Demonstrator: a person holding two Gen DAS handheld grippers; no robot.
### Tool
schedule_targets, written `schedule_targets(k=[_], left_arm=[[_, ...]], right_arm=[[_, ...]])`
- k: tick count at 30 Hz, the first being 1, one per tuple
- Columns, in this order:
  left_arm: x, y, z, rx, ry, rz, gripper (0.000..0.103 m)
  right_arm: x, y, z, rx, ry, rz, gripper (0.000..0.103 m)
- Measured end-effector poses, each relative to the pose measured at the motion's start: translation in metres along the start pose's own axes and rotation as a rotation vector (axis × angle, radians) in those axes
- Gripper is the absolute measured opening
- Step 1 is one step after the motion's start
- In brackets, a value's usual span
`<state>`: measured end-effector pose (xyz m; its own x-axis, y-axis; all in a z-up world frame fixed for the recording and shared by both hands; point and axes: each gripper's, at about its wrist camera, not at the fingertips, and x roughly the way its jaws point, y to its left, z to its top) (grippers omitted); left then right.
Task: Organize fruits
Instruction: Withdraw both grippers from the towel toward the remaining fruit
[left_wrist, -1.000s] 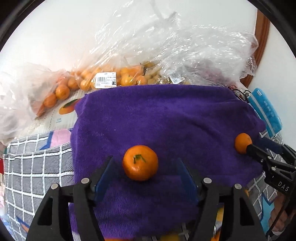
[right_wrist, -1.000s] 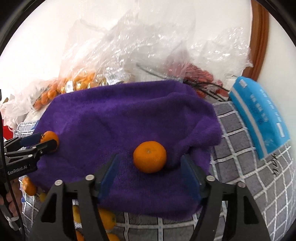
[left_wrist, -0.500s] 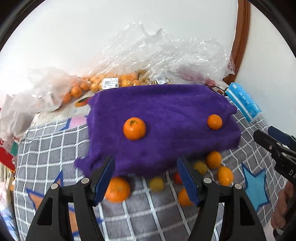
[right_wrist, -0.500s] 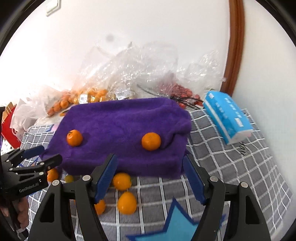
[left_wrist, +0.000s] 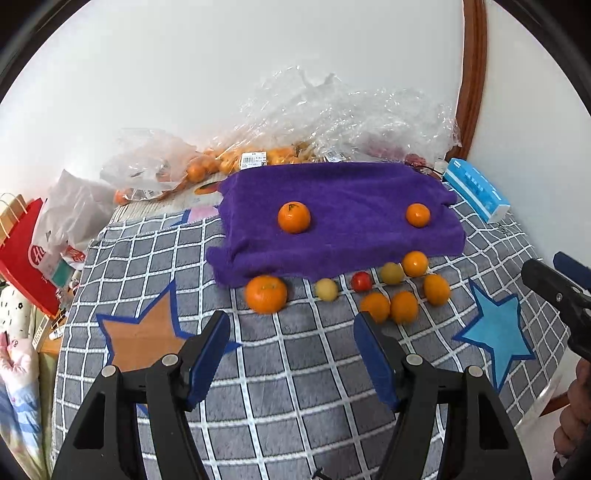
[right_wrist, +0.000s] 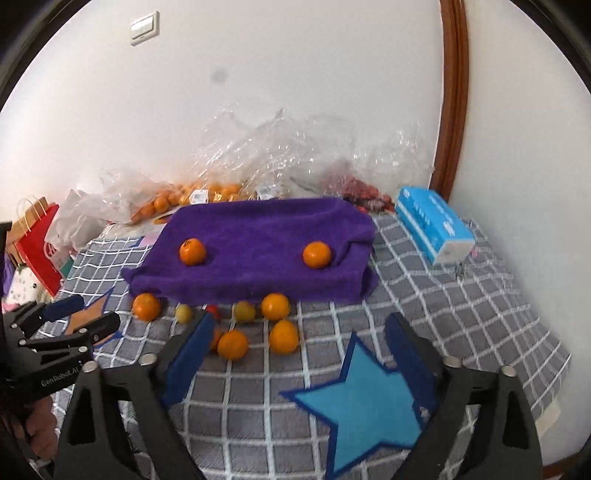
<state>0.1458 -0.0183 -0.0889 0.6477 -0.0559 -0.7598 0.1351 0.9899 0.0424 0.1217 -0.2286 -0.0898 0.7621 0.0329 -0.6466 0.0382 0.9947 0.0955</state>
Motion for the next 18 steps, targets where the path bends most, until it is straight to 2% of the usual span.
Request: schedule_targets(k=[4, 7, 13, 18], left_arm=[[-0.006, 0.000, -0.004, -0.023, -0.019, -0.009, 0.069], [-0.006, 0.002, -0.007, -0.043, -0.022, -0.023, 0.069], [0.000, 0.012, -0.016, -0.065, -0.016, 0.011, 0.069], [0.017, 0.025, -0.019, -0.091, 0.003, 0.044, 0.069]], right_arm=[[-0.003, -0.009, -0.008, 0.033, 0.021, -0.037, 0.095], [-0.003, -0.016, -0.011, 0.032, 0.020, -0.030, 0.095], [0.003, -0.021, -0.019, 0.034, 0.011, 0.020, 0.095], [0.027, -0.018, -0.026, 0.013, 0.019, 0.011, 0.095]])
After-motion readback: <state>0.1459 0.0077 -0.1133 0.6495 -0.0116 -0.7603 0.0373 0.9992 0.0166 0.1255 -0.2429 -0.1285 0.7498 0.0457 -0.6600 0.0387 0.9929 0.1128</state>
